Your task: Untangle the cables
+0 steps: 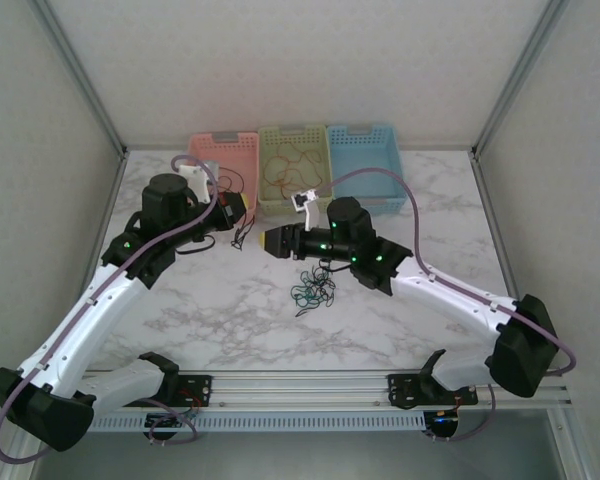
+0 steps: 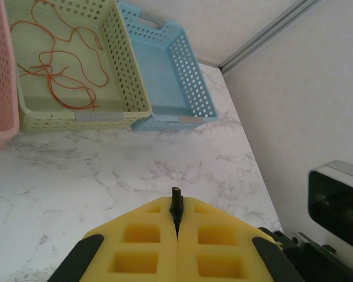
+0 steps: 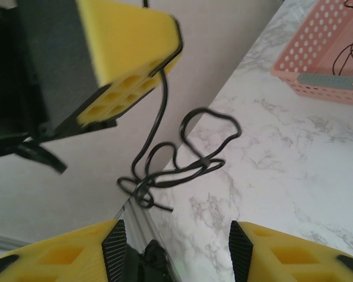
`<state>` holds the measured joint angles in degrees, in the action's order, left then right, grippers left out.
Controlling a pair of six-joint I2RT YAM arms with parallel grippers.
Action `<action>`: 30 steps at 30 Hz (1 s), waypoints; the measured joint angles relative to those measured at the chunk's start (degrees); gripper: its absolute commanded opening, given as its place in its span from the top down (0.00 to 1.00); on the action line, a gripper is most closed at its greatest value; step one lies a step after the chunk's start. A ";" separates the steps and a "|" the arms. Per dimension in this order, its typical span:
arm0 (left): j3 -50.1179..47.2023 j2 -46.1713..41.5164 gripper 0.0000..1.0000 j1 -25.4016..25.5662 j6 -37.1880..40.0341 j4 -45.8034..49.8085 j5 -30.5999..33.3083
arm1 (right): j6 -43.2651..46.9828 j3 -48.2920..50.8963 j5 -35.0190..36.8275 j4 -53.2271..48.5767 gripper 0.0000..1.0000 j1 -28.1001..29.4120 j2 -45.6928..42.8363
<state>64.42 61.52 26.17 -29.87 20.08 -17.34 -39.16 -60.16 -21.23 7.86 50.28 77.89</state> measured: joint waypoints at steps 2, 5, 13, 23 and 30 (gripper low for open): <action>0.00 0.00 1.00 0.00 0.00 -0.15 0.00 | -0.20 -1.73 1.16 0.04 0.52 0.02 1.75; 0.00 0.00 1.00 0.00 0.00 -0.15 0.02 | -0.79 -4.39 2.10 0.04 0.53 0.02 4.24; 0.00 0.00 1.00 0.00 0.02 -0.13 0.02 | -2.14 -6.82 2.32 0.02 0.60 0.02 7.43; 0.00 -0.02 1.00 0.00 0.04 -0.09 0.02 | -2.01 -7.91 3.69 -0.28 0.88 0.24 9.14; 0.00 -0.28 1.00 0.00 0.04 -0.02 0.02 | -0.66 -8.50 4.50 -1.73 1.00 0.39 9.22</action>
<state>64.42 61.23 26.17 -29.82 20.05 -17.32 -39.81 -68.66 -16.73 6.13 50.68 87.11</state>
